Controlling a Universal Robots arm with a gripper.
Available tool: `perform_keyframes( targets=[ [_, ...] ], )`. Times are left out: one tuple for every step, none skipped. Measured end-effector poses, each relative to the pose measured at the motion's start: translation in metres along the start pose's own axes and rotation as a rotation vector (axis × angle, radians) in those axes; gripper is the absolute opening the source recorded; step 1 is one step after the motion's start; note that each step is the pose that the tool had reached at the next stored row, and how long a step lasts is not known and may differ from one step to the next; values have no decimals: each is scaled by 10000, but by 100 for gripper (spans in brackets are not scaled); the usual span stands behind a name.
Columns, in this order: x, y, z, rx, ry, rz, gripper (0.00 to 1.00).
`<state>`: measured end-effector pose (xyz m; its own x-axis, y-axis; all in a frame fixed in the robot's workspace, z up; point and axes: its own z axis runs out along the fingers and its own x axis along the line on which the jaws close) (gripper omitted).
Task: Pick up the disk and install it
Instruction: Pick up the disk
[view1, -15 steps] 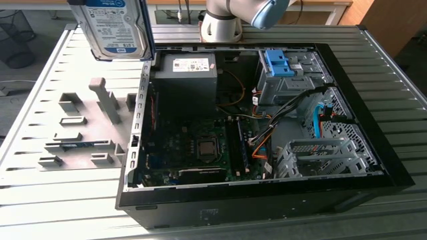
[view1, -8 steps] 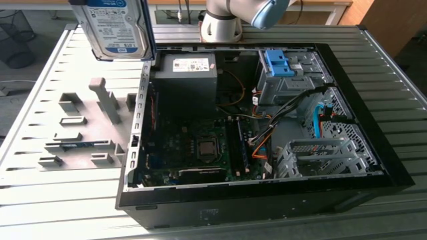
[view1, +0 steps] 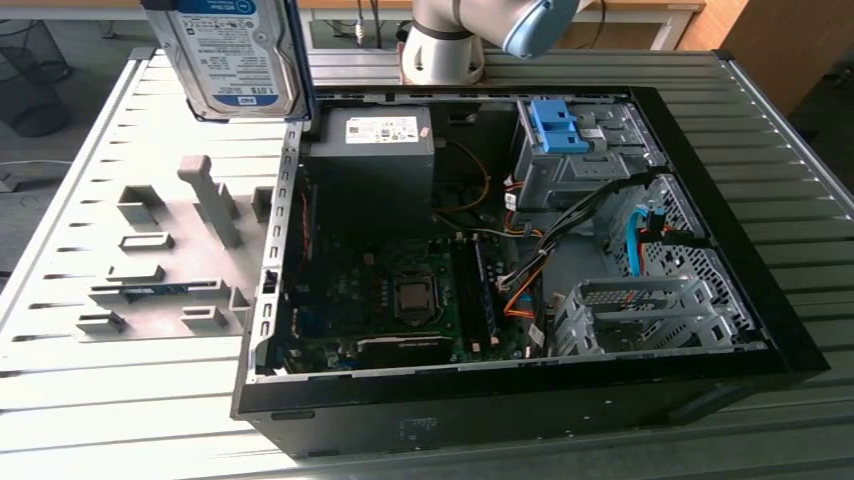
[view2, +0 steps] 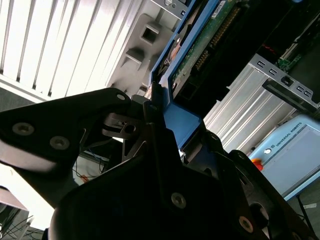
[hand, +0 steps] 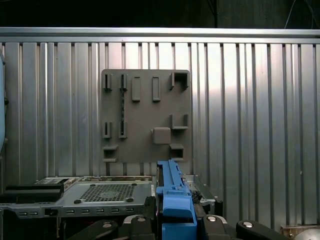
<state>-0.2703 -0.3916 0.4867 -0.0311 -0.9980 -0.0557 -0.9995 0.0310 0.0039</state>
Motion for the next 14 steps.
perform_keyframes(
  targets=[
    [0,-3,0,0,0,0,36],
    [0,-7,0,0,0,0,36],
    [0,-10,0,-1,0,0,36],
    [0,-13,0,-1,0,0,36],
    [0,-16,0,0,0,0,36],
    [-1,-19,0,0,0,0,36],
    [-1,-23,0,0,0,0,36],
    [-1,-26,0,0,0,0,36],
    [-1,-30,0,0,0,0,36],
    [-1,-34,0,0,0,0,36],
    [-1,-37,0,0,0,1,36],
    [-2,-70,0,0,0,0,36],
    [-3,-85,-1,-1,0,0,36],
    [-3,-90,-1,-1,1,0,36]
  ],
)
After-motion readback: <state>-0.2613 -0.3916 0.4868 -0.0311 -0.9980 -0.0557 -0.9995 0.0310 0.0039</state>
